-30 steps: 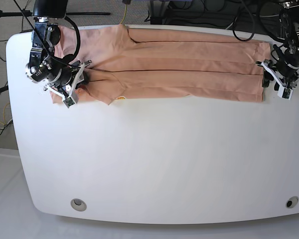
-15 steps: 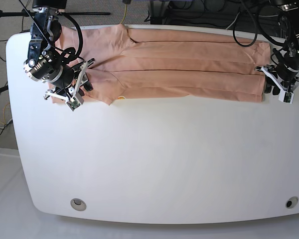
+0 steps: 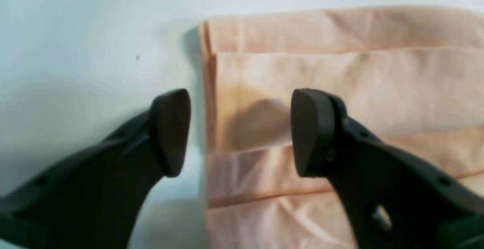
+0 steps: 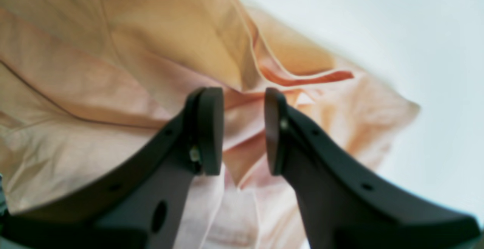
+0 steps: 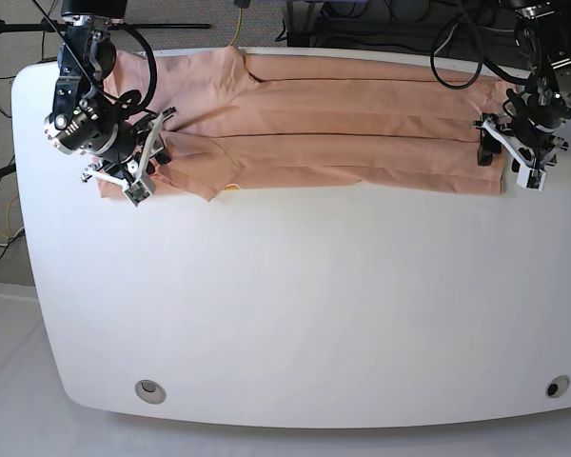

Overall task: Fold the T-shirt properly
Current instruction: 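Open both grippers to release the folded peach shirt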

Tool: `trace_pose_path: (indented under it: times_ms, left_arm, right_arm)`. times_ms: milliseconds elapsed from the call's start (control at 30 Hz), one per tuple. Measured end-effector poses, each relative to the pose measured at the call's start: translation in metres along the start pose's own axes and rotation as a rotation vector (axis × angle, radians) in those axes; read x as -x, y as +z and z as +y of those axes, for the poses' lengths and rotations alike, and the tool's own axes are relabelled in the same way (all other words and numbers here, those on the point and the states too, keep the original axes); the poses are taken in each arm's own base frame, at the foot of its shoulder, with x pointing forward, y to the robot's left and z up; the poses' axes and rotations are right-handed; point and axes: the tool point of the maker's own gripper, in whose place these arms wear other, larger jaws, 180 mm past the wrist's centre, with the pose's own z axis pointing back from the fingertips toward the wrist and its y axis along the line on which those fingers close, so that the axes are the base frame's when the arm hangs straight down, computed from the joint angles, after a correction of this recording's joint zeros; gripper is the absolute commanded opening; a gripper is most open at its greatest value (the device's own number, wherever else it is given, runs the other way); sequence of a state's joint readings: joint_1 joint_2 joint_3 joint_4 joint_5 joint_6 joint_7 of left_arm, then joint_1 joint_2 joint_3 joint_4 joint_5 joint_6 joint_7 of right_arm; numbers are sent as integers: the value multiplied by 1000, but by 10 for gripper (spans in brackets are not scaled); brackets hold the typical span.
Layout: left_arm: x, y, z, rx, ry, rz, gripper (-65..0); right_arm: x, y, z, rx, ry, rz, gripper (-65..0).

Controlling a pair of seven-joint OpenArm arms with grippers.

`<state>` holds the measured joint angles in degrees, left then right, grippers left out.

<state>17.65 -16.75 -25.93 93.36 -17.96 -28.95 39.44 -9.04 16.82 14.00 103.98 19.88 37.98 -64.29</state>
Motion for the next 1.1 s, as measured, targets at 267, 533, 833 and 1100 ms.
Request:
trace_pose_path:
  times_ms: [267, 533, 833, 1100]
  left_arm:
    - [4, 0, 1, -3, 3, 10, -398]
    - [0, 1, -8, 28, 9, -22, -473]
    - [-4, -1, -9, 43, 34, -40, -488]
    - [-13, -2, -9, 43, 32, -73, -503]
  right_arm:
    - [18, -8, -6, 6, -26, 67, -470]
    - [10, -6, -1, -7, -19, 35, -470]
    - [5, -4, 2, -6, -5, 20, -469]
    - [6, -2, 2, 5, 10, 32, -467]
